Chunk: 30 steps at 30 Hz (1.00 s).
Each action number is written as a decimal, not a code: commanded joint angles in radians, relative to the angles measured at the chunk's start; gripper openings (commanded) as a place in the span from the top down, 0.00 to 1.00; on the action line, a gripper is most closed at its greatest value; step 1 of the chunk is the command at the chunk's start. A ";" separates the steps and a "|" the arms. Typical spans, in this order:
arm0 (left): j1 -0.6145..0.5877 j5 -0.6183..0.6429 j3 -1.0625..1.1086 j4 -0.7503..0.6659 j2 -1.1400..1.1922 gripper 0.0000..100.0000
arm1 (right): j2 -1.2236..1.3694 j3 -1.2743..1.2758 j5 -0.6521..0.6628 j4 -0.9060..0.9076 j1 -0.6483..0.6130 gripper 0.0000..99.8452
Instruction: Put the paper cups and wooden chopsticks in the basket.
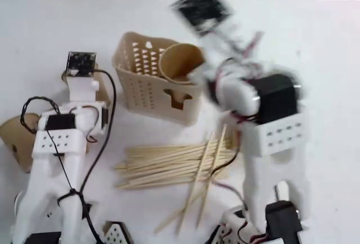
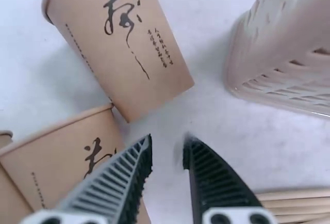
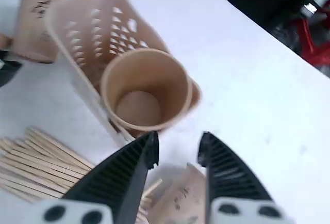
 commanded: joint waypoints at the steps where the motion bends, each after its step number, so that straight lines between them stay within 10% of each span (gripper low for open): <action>1: 0.010 0.011 -0.005 -0.017 -0.022 0.88 | 0.021 0.061 -0.092 -0.007 0.220 0.94; 12: 0.010 0.011 -0.005 -0.017 -0.022 0.88 | 0.446 0.124 -0.422 -0.122 0.404 0.79; 30: 0.010 0.011 -0.005 -0.017 -0.022 0.88 | 0.943 -0.195 -0.470 0.007 0.440 0.78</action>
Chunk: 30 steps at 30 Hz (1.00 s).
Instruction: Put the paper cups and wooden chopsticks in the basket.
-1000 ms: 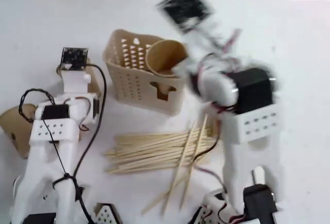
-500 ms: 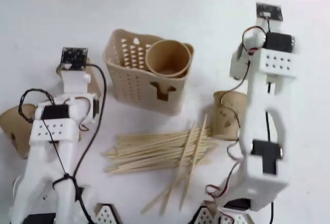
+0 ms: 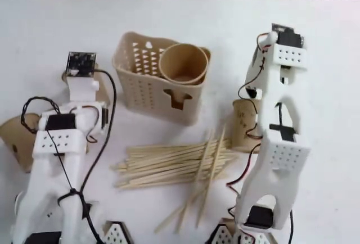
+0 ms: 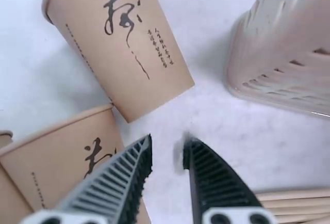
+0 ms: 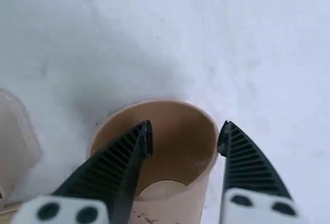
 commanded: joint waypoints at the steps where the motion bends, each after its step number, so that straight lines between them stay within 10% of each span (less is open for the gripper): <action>1: 0.010 0.011 -0.005 -0.017 -0.022 0.88 | 0.016 -0.040 -0.002 0.015 0.036 0.78; 12: 0.010 0.011 -0.005 -0.017 -0.022 0.88 | 0.048 -0.048 0.026 0.016 0.091 0.99; 30: 0.010 0.011 0.035 -0.077 -0.024 0.88 | -0.618 -0.064 0.011 0.015 0.054 0.98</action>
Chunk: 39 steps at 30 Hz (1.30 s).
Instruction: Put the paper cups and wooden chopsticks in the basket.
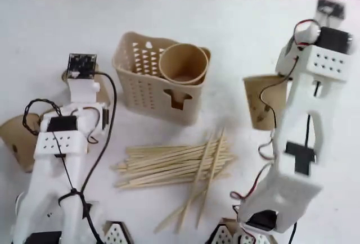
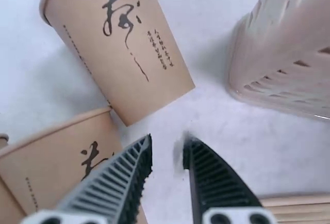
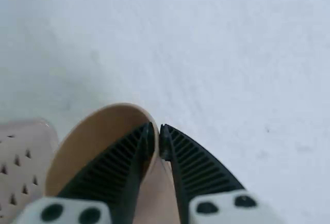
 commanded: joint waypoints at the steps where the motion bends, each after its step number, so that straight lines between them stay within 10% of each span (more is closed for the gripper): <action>1: 0.010 0.011 -0.005 -0.018 -0.024 0.88 | -0.236 -0.041 -0.063 -0.001 -0.084 0.98; 16: 0.010 0.011 -0.005 -0.018 -0.024 0.88 | -0.501 -0.026 -0.287 -0.444 -0.602 0.98; 39: 0.010 0.011 -0.005 -0.018 -0.024 0.88 | -0.608 0.666 -0.222 -0.845 -0.556 0.98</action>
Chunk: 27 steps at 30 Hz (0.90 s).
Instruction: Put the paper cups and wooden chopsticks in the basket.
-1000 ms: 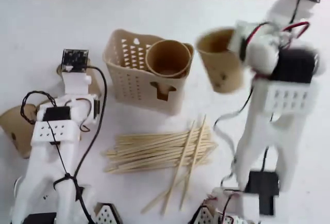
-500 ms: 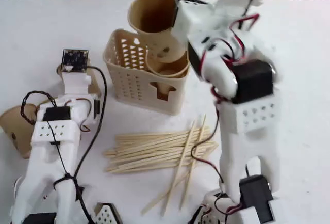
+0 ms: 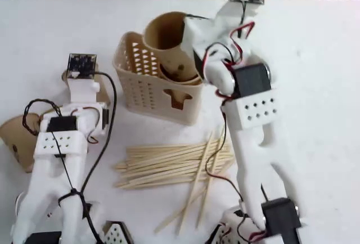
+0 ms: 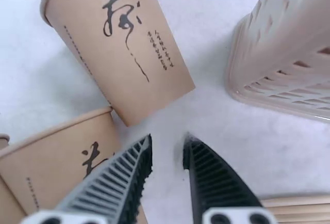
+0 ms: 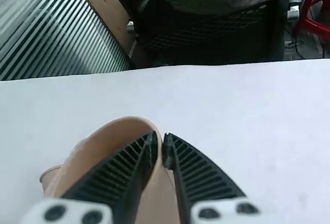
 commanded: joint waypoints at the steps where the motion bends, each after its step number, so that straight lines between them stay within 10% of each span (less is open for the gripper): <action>1: 0.010 0.011 -0.005 -0.018 -0.024 0.88 | -0.102 0.097 0.018 -0.084 0.024 0.98; 10: 0.010 0.011 -0.005 -0.018 -0.024 0.88 | -0.229 0.203 0.094 -0.065 0.025 0.65; 27: 0.001 0.005 -0.063 0.025 -0.030 0.88 | -0.375 0.479 0.578 0.486 0.328 0.97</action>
